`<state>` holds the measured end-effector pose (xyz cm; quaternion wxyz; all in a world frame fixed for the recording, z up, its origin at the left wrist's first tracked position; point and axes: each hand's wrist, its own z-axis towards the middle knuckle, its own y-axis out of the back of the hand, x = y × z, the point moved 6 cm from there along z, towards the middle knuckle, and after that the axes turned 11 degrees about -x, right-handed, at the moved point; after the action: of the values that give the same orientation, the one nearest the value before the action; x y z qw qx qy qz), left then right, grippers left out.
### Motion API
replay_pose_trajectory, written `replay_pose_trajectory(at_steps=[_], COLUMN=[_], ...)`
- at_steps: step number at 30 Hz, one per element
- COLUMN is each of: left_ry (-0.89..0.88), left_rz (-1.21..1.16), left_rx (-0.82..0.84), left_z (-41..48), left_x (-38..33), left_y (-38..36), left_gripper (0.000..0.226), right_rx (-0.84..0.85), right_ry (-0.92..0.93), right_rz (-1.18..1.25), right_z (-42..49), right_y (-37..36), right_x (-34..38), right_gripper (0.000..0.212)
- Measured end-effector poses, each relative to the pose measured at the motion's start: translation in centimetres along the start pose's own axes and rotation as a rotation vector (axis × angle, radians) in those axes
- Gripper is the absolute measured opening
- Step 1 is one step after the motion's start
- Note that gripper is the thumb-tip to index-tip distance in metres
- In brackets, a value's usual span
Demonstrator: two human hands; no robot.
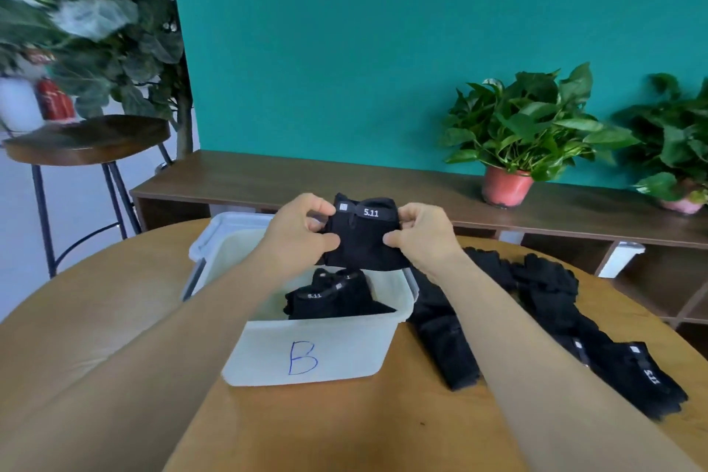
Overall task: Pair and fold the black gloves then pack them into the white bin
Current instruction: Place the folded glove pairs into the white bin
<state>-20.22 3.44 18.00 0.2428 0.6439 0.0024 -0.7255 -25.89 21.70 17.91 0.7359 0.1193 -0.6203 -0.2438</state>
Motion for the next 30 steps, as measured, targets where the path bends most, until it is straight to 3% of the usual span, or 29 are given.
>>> replay_pose_trajectory(at_steps=[12, 16, 24, 28, 30], left_ry=[0.178, 0.188, 0.190, 0.124, 0.083], left_rz=[0.096, 0.143, 0.173, 0.191, 0.197], left_rx=[0.057, 0.082, 0.123, 0.161, 0.191], left_z=[5.2, 5.3, 5.5, 5.4, 5.4], left_x=[8.1, 9.4, 10.5, 10.1, 10.0], left_y=[-1.0, -1.6, -2.1, -1.5, -1.1], left_gripper=[0.031, 0.030, 0.031, 0.024, 0.021], right_rx=[0.188, 0.243, 0.271, 0.219, 0.164], right_ry=[0.095, 0.157, 0.191, 0.259, 0.317], right_rz=[-0.365, -0.538, -0.572, -0.498, -0.490], right_z=[4.0, 4.0, 3.9, 3.5, 3.3], right_y=[-6.5, -6.6, -6.1, -5.7, -5.5], right_x=[-3.4, -2.9, -2.9, -3.1, -3.0], right_gripper=[0.009, 0.034, 0.043, 0.032, 0.014])
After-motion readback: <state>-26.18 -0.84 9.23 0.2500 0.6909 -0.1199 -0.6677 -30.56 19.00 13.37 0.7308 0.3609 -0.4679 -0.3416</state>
